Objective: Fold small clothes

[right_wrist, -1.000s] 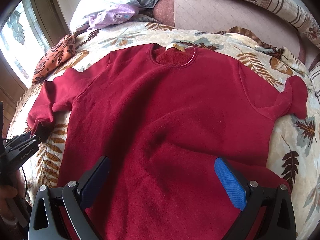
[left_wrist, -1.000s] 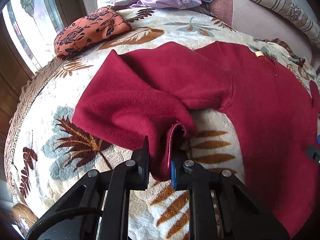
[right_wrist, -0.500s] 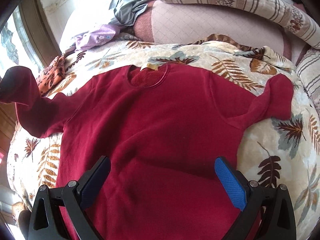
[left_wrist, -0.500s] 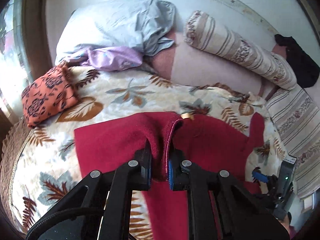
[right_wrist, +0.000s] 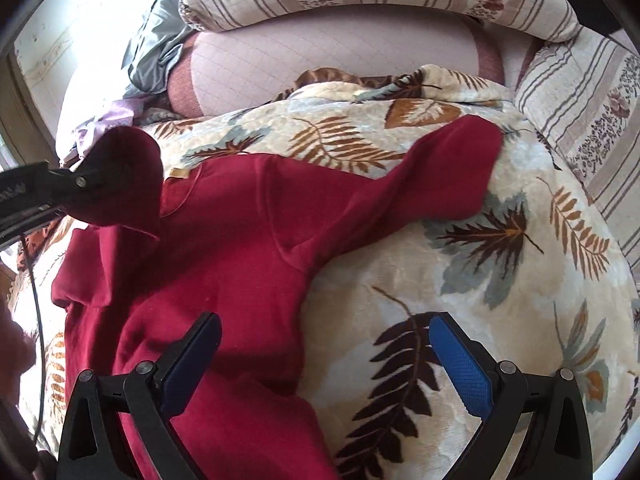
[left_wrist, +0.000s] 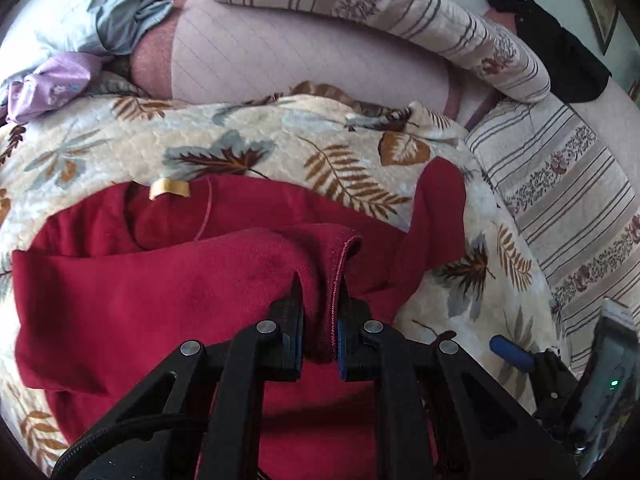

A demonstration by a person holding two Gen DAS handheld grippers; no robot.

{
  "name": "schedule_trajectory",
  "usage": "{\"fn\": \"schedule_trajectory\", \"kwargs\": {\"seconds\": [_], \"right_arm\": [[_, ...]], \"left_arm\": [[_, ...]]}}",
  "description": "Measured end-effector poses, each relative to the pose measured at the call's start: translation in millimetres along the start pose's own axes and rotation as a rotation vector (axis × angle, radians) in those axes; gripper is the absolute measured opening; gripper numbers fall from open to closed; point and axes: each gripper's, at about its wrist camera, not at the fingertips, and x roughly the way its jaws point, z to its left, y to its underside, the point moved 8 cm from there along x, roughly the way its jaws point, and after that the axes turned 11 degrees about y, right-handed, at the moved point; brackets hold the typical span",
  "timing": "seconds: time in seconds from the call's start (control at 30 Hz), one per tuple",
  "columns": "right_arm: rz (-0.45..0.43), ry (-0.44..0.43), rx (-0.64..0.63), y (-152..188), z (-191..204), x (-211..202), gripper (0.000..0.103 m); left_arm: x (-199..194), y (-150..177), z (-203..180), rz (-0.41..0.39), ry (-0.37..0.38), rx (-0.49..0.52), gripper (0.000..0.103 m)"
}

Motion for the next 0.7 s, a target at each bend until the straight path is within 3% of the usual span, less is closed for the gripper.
{"fn": "schedule_trajectory", "kwargs": {"seconds": [0.13,0.27,0.33,0.4,0.47,0.57,0.63,0.7], "right_arm": [[0.018,0.020,0.028,0,-20,10,0.103],[0.032,-0.008,0.056,-4,-24,19,0.103],[0.022,-0.036,0.047,-9,-18,20,0.103],[0.004,-0.062,0.024,-15,-6,19,0.103],[-0.018,-0.080,0.002,-22,7,17,0.103],[-0.047,-0.111,-0.024,-33,28,16,0.103],[-0.050,-0.140,-0.048,-38,45,19,0.103],[-0.043,-0.125,-0.078,-41,57,27,0.103]], "left_arm": [[29,13,5,0.038,0.007,-0.021,0.011],[18,16,18,0.070,0.036,-0.062,0.013],[3,17,23,0.067,0.036,-0.059,0.026],[-21,16,30,0.032,0.029,-0.048,0.060],[-46,18,42,-0.024,0.026,-0.055,0.067],[-77,27,66,-0.061,0.026,-0.104,0.067],[-98,36,93,-0.095,-0.035,-0.137,0.067],[-116,47,122,-0.127,-0.150,-0.150,0.067]]}}
